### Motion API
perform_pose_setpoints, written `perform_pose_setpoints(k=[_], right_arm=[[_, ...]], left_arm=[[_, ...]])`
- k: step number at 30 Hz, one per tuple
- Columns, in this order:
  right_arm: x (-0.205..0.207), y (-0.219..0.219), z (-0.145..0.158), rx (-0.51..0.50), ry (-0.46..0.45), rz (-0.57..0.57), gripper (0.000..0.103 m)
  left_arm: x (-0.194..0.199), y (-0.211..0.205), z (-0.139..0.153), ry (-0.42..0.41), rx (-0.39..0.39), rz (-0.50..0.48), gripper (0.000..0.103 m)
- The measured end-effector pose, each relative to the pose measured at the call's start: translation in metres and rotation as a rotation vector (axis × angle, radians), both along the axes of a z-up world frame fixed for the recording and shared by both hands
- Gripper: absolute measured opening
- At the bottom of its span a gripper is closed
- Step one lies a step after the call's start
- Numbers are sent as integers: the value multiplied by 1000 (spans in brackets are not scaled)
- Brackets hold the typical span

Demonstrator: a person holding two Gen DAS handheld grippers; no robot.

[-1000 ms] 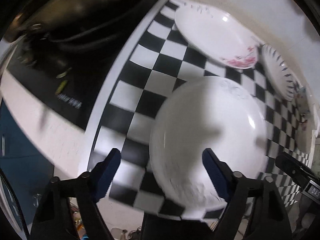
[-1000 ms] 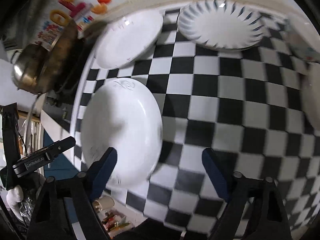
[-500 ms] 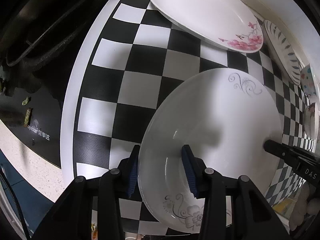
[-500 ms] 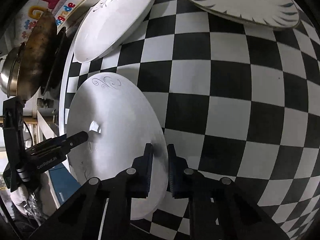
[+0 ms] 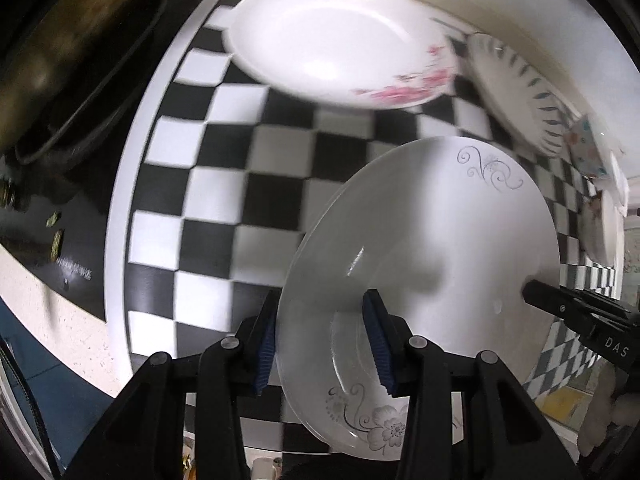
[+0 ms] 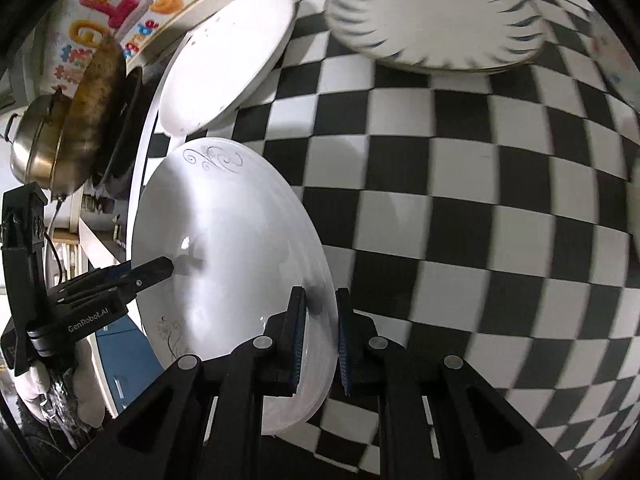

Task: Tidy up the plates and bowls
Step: 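Close both tools on the swirl-print plate rim and lift it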

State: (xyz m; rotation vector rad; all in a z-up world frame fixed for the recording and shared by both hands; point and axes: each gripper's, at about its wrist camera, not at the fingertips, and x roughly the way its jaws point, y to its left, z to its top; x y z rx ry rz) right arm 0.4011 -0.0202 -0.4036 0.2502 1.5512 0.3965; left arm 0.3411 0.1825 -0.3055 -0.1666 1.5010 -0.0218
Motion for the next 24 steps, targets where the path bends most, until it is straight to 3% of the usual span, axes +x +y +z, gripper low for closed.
perform_pose_setpoints(k=[10, 15, 24], right_arm=[[-15, -93, 33, -8, -43, -128, 16], [-24, -124, 30, -19, -40, -191, 16], [-35, -152, 9, -48, -10, -258, 17]], left_arm=[[1, -63, 22, -39, -34, -139, 38], [27, -85, -7, -23, -28, -207, 38], [33, -108, -32, 35, -18, -276, 38]])
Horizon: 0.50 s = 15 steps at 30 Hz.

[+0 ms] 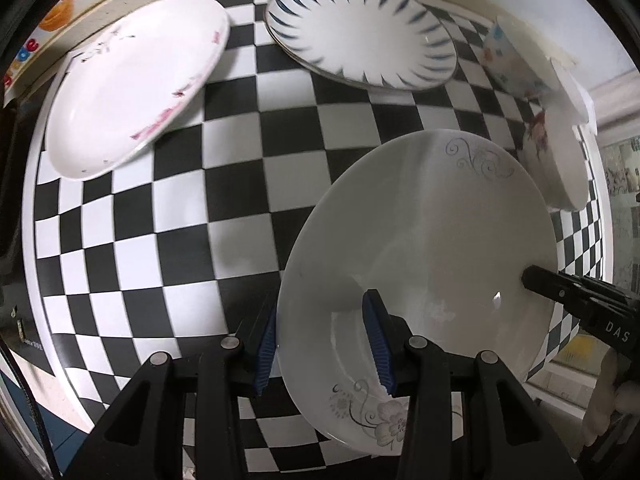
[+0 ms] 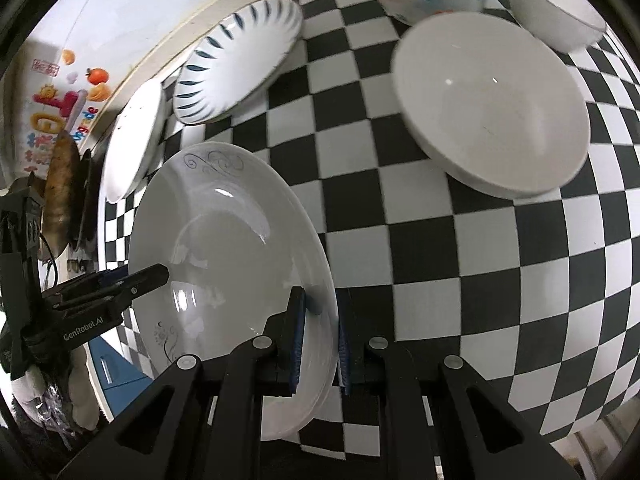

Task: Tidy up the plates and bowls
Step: 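Close both tools on the swirl-print plate rim and lift it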

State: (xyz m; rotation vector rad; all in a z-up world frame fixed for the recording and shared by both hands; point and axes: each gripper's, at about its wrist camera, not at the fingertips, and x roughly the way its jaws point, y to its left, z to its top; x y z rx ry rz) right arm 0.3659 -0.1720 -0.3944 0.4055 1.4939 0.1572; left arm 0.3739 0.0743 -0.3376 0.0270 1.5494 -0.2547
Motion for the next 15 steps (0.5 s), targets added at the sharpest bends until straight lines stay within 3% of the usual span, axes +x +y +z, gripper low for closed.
perform_pose_setpoints(k=[15], right_arm=[[4, -6, -31, -10, 56, -18, 18]], left_arm=[[6, -15, -27, 28, 14, -2, 38]])
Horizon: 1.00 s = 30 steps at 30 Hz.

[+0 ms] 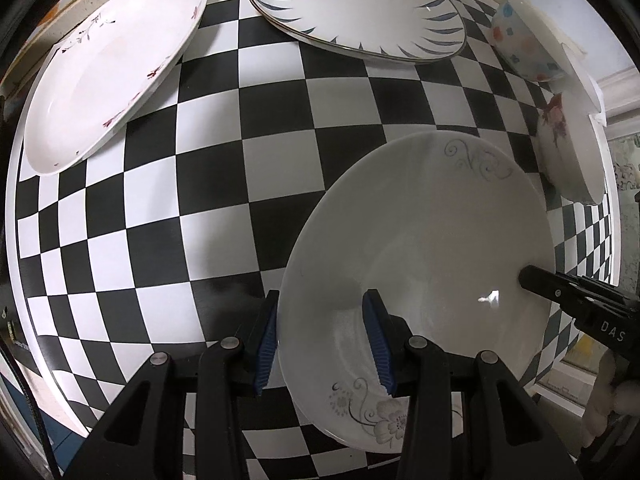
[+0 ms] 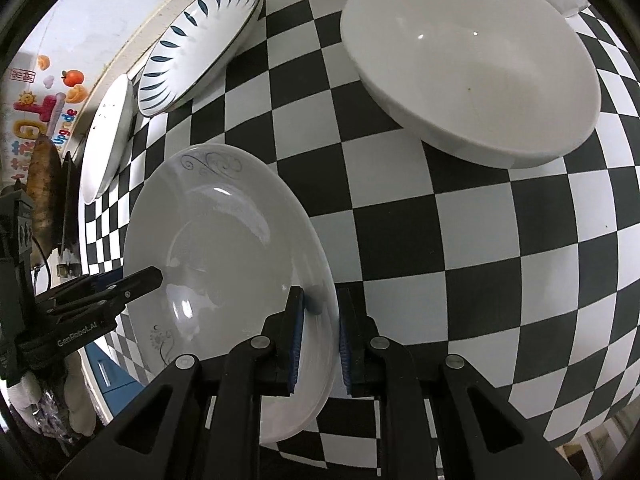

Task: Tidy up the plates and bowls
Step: 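Close both tools on the swirl-print plate rim and lift it, then lower the swirl-print plate onto the pink-flower plate and grip both rims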

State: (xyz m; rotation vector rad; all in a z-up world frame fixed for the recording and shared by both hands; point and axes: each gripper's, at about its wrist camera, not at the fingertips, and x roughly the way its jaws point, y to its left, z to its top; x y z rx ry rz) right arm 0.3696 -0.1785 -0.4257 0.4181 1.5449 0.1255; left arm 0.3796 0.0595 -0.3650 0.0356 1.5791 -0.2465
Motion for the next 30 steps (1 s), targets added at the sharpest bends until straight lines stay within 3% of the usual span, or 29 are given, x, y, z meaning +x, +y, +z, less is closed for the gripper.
perform_pose_setpoints(k=[6, 10, 14, 17, 19, 24, 30], right_arm=[[6, -1, -2, 4, 32, 12, 21], [4, -10, 27, -38, 33, -2, 21], [15, -1, 94, -84, -89, 43, 24], [55, 37, 133, 5, -178, 164, 39], [94, 67, 140, 74, -214, 249, 41], [210, 155, 106, 107, -220, 441, 41], [302, 231, 43, 86, -143, 570, 41]], left_arm=[[0, 2, 3, 1, -29, 23, 38], [-1, 29, 42, -90, -52, 103, 39], [4, 87, 74, -172, -73, 296, 42], [12, 132, 72, -163, -120, 456, 42], [17, 157, 58, -134, -146, 557, 42], [29, 200, 28, -119, -170, 768, 42], [47, 233, 8, -106, -182, 891, 43]])
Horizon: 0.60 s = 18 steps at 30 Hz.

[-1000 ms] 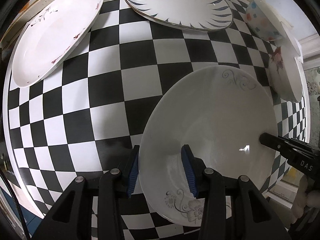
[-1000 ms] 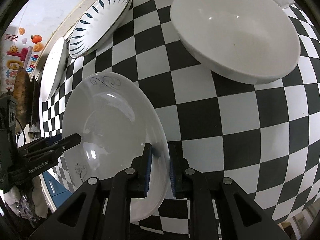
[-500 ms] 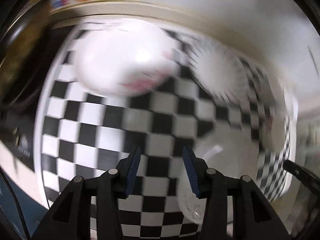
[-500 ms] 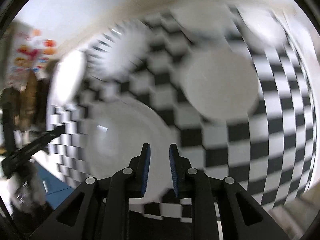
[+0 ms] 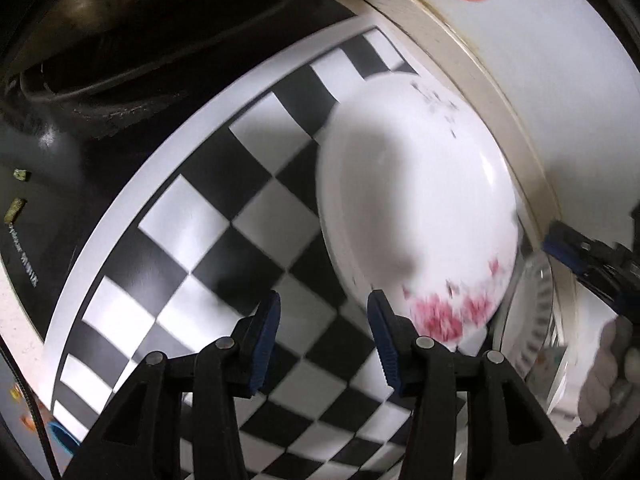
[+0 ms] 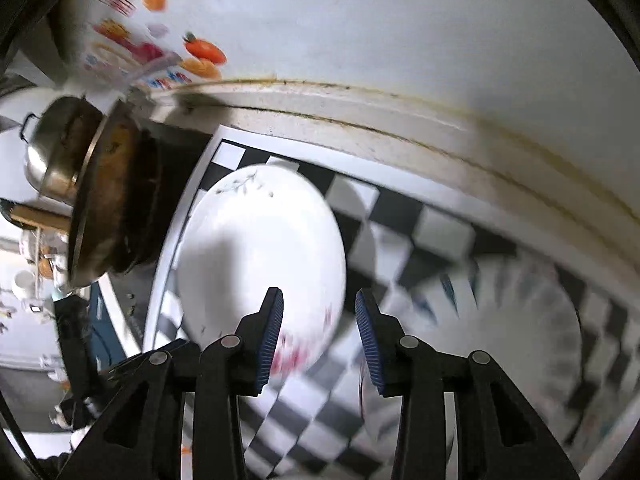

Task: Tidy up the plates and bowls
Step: 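Lower the swirl-print plate onto the pink-flower plate and grip both rims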

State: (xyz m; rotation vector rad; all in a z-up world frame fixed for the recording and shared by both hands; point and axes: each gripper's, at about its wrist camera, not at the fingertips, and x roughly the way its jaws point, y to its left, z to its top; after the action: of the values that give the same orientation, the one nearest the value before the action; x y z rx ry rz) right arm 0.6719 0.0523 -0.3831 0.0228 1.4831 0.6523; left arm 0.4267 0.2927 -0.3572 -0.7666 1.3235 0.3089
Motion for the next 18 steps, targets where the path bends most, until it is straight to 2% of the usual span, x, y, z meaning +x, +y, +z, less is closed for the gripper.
perform_pose_setpoints(k=[4, 9, 10, 11, 12, 13, 14, 18], right_arm=[[31, 25, -35, -40, 43, 32, 41], [42, 35, -58, -15, 97, 44, 40], [42, 36, -61, -15, 103, 47, 37], [43, 38, -65, -19, 111, 54, 31], [43, 41, -69, -20, 117, 60, 26], [43, 43, -73, -21, 123, 73, 20], [42, 45, -73, -13, 113, 76, 20], [36, 50, -71, -14, 81, 92, 19]], left_arm=[[12, 5, -7, 6, 1, 20, 42], [26, 10, -12, 14, 3, 18, 41], [29, 9, -11, 11, 8, 12, 41], [33, 8, -11, 11, 10, -3, 41], [35, 6, -11, 11, 12, -9, 38], [37, 5, -11, 8, 15, -17, 27], [40, 1, -11, 8, 21, -29, 24], [43, -6, -8, 23, 84, -55, 24]])
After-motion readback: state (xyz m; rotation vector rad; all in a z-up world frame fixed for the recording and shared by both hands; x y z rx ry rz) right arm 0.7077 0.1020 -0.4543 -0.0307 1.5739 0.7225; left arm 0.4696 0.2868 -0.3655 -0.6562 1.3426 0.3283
